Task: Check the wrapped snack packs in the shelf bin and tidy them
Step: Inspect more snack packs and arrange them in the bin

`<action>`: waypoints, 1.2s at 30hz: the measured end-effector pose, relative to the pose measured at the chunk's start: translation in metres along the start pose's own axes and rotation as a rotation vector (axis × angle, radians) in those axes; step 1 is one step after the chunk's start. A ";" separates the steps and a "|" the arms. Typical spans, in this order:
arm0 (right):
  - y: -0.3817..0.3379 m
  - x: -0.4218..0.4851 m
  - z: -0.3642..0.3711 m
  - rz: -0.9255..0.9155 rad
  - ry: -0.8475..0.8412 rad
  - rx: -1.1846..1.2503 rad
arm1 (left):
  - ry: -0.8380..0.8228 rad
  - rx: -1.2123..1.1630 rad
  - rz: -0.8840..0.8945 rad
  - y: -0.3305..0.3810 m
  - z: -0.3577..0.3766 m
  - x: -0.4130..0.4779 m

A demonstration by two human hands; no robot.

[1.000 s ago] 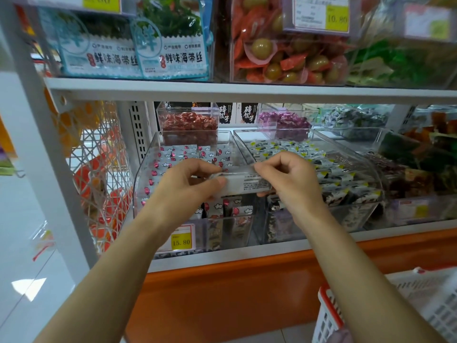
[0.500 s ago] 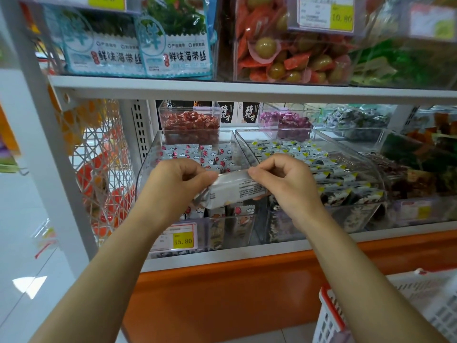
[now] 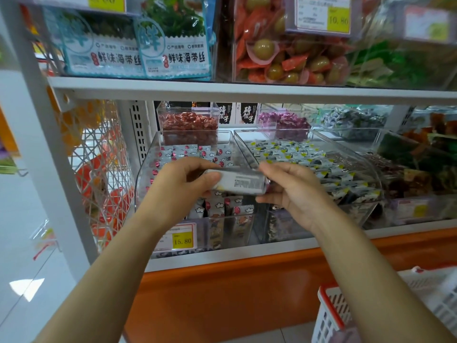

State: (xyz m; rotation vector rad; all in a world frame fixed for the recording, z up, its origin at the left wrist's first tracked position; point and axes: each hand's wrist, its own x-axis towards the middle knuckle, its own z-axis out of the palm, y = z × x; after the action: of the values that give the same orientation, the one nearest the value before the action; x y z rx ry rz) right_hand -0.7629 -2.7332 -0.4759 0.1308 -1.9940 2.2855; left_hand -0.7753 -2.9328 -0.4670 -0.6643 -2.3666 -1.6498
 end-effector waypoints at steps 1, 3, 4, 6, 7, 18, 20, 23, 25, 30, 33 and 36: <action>0.000 0.000 0.001 -0.036 -0.028 0.032 | 0.040 0.003 -0.009 -0.001 0.002 0.002; 0.001 -0.001 0.001 -0.126 -0.080 0.020 | 0.111 -0.009 -0.038 -0.004 0.005 0.005; 0.002 -0.001 0.001 -0.173 -0.068 -0.031 | 0.125 -0.029 -0.052 -0.004 0.007 0.006; 0.003 0.000 -0.002 -0.236 0.022 -0.089 | 0.136 -0.066 -0.070 -0.006 0.013 0.007; 0.003 0.000 -0.004 -0.245 0.078 -0.065 | 0.153 -0.064 -0.063 -0.006 0.017 0.007; 0.003 0.003 -0.016 -0.242 0.373 0.128 | -0.248 0.680 0.208 -0.021 0.032 0.008; 0.001 0.003 -0.017 -0.234 0.354 0.129 | -0.253 0.743 0.184 -0.025 0.031 0.010; 0.001 0.003 -0.019 -0.232 0.334 0.062 | -0.262 0.811 0.166 -0.029 0.032 0.013; 0.000 0.003 -0.019 -0.226 0.340 0.024 | -0.262 0.794 0.165 -0.031 0.034 0.013; 0.000 0.004 -0.020 -0.230 0.354 -0.017 | -0.233 0.743 0.163 -0.035 0.039 0.021; 0.002 0.003 -0.020 -0.244 0.330 -0.076 | -0.192 0.785 0.157 -0.038 0.041 0.027; 0.003 0.002 -0.018 -0.243 0.302 -0.146 | -0.116 0.820 0.157 -0.040 0.042 0.034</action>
State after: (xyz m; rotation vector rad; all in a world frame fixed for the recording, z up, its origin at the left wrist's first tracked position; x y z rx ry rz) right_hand -0.7654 -2.7153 -0.4812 0.0132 -1.8659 1.8800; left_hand -0.8193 -2.8968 -0.5028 -0.7384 -2.6590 -0.4837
